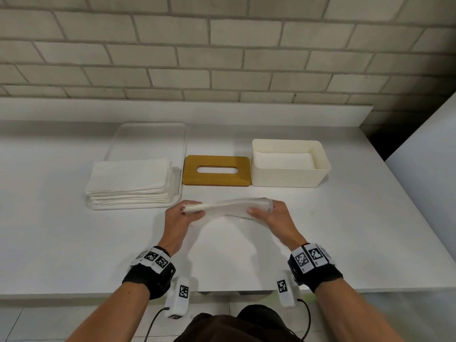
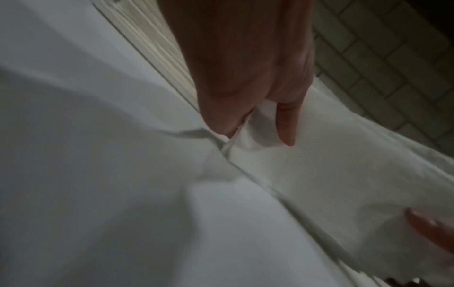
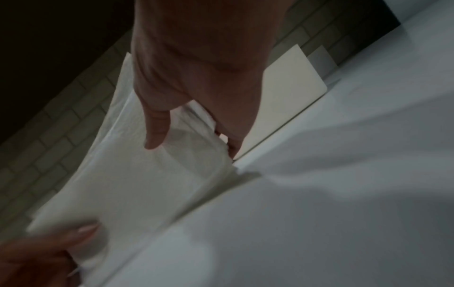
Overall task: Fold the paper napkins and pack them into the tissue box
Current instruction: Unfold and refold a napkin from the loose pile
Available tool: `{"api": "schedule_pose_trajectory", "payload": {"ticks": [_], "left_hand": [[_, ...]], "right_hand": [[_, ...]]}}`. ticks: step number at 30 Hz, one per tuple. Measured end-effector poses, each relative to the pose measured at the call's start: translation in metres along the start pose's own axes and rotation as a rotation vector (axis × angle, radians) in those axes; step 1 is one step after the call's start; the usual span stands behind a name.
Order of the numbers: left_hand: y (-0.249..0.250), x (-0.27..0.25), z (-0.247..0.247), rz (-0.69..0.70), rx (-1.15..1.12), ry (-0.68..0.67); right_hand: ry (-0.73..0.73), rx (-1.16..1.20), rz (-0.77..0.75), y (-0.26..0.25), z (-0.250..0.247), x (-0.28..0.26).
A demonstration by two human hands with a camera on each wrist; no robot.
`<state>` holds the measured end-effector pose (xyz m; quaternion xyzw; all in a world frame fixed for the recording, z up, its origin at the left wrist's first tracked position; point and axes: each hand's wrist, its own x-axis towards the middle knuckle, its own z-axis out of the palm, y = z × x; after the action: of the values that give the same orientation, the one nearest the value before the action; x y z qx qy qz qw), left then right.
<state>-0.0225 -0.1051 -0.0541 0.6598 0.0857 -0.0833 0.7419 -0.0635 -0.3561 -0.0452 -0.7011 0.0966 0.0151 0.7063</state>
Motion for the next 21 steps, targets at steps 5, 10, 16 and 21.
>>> {"api": "schedule_pose_trajectory", "payload": {"ticks": [5, 10, 16, 21], "left_hand": [[-0.006, -0.004, -0.003, 0.074, 0.137, -0.043], [0.003, 0.006, 0.004, -0.008, 0.049, -0.040], [0.011, 0.009, 0.004, -0.045, 0.156, -0.104], [0.065, 0.023, -0.004, -0.163, 0.321, -0.449]], "right_hand": [[-0.021, -0.159, -0.070, 0.014, -0.002, -0.004], [0.111, -0.067, 0.087, 0.001, 0.003, 0.007], [0.048, -0.041, 0.166, -0.003, -0.001, 0.002], [-0.247, 0.333, 0.312, -0.038, -0.024, 0.011]]}}
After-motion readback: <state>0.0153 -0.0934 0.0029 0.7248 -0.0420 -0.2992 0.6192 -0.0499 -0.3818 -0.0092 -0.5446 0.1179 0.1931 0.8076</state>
